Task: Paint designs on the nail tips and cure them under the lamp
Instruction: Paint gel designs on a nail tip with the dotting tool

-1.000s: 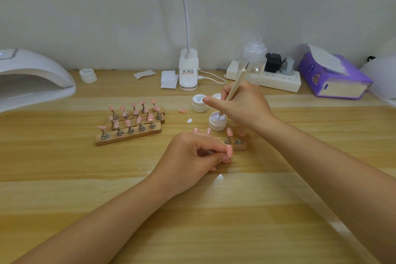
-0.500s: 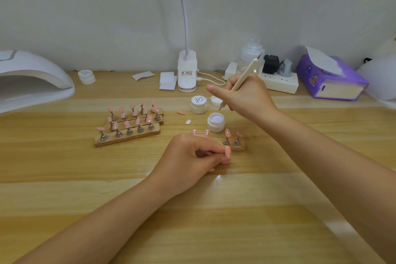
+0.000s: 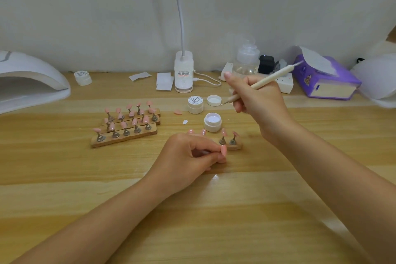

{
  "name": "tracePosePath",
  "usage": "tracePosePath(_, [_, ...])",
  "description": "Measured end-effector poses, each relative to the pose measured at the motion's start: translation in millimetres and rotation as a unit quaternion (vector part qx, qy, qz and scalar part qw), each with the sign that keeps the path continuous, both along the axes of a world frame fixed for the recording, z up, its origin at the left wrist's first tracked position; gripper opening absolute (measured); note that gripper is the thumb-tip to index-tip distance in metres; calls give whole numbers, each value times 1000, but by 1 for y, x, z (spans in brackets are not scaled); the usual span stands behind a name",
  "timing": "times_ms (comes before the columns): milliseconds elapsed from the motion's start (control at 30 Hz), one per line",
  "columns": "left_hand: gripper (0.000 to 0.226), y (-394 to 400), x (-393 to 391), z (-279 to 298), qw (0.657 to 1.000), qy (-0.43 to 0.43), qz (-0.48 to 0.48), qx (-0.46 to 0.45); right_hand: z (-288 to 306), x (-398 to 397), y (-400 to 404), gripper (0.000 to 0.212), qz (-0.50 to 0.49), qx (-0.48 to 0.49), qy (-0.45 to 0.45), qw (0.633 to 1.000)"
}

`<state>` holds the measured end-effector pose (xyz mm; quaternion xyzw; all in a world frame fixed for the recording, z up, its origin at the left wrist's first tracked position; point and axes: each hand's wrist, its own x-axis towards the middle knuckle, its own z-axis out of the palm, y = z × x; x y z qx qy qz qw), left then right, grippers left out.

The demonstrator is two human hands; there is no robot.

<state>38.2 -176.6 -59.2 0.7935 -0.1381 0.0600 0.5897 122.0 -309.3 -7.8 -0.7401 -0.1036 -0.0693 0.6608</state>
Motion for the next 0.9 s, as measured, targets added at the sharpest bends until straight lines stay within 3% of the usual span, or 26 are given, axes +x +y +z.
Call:
tracePosePath(267, [15, 0, 0, 0, 1000, -4, 3, 2, -21, -47, -12, 36, 24, 142, 30, 989])
tracePosePath(900, [19, 0, 0, 0, 999, -25, 0, 28, -45, -55, -9, 41, 49, 40, -98, 993])
